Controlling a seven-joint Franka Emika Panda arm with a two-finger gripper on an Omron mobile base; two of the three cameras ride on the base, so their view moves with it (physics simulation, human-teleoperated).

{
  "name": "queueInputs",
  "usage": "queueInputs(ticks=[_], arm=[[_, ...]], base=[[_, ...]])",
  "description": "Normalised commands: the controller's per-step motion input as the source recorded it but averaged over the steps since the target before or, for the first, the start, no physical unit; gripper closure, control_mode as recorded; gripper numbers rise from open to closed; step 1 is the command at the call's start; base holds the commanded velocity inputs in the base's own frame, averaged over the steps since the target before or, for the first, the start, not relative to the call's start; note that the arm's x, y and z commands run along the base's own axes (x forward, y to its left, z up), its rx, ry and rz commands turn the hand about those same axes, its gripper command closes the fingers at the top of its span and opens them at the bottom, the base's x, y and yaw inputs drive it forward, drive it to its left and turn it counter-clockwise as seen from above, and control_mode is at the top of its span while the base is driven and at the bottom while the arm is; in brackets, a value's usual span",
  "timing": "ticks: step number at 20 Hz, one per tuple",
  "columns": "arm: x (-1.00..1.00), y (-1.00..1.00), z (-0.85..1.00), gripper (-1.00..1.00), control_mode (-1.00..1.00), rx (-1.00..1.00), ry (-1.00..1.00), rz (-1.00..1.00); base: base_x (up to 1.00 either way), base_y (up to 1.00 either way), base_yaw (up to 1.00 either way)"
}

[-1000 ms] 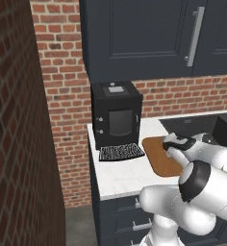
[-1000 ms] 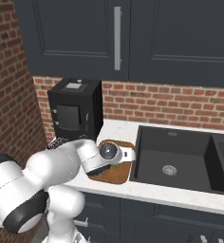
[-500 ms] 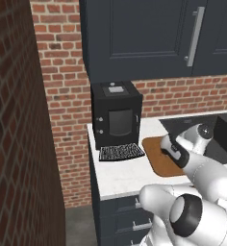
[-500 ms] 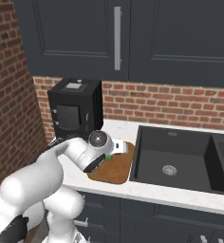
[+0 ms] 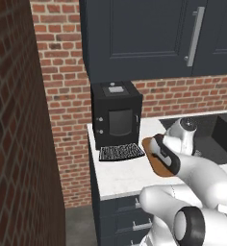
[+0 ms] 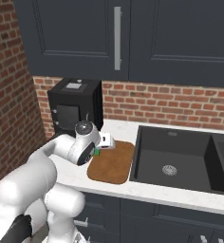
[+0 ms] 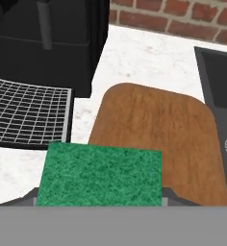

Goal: Pick up the sponge from the counter and clean the cutting board by briefly scrubbing or pressing down on the cutting board. Once finished, release the sponge.

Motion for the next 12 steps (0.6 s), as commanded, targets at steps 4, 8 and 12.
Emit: queueInputs(ticks=[4, 8, 12], arm=[[0.04, 0.43, -0.09, 1.0, -1.0, 0.0, 0.1, 0.05], [-0.02, 0.43, -0.26, 1.0, -1.0, 0.0, 0.1, 0.05], [-0.09, 0.4, -0.3, 1.0, -1.0, 0.0, 0.1, 0.06]], base=[[0.0, 0.0, 0.0], [0.0, 0.0, 0.0], [0.0, 0.0, 0.0]])
